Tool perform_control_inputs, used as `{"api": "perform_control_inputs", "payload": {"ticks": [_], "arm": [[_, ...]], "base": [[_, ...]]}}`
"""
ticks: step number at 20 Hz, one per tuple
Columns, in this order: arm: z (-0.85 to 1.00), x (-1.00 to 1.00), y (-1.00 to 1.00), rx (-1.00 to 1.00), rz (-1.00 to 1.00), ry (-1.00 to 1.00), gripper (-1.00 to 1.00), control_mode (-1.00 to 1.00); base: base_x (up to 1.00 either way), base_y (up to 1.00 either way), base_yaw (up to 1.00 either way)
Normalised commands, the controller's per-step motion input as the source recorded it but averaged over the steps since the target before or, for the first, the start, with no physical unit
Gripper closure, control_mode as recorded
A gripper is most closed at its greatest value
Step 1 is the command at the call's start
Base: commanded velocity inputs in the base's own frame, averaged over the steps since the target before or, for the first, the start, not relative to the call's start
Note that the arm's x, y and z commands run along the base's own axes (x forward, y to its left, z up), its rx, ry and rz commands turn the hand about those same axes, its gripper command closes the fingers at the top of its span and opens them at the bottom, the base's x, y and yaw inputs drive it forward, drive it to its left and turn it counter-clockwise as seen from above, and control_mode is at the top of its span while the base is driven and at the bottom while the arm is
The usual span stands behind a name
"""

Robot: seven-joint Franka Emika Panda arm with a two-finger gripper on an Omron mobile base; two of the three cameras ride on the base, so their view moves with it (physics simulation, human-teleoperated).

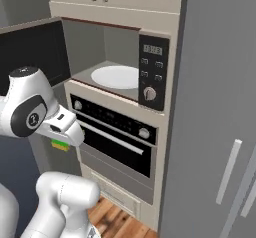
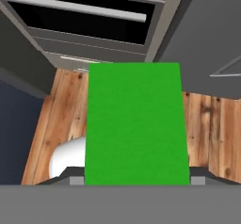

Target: Place the sponge inside the microwave to prepare for sanitizing.

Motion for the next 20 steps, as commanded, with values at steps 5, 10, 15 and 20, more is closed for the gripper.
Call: {"api": "perform_control_inputs", "payload": {"ticks": [5, 10, 15, 20], "arm": [[0.0, 0.0, 0.0, 0.0, 0.0, 0.0, 1.0, 1.0], [0.0, 0.0, 0.0, 0.0, 0.0, 0.0, 1.0, 1.0], [0.0, 0.0, 0.0, 0.0, 0.0, 0.0, 1.0, 1.0], [0.0, 0.0, 0.0, 0.0, 0.0, 0.0, 1.0, 1.0]], "base": [[0.29, 0.0, 0.02], [0.62, 0.0, 0.03], [0.42, 0.26, 0.0], [0.29, 0.58, 0.0]]}}
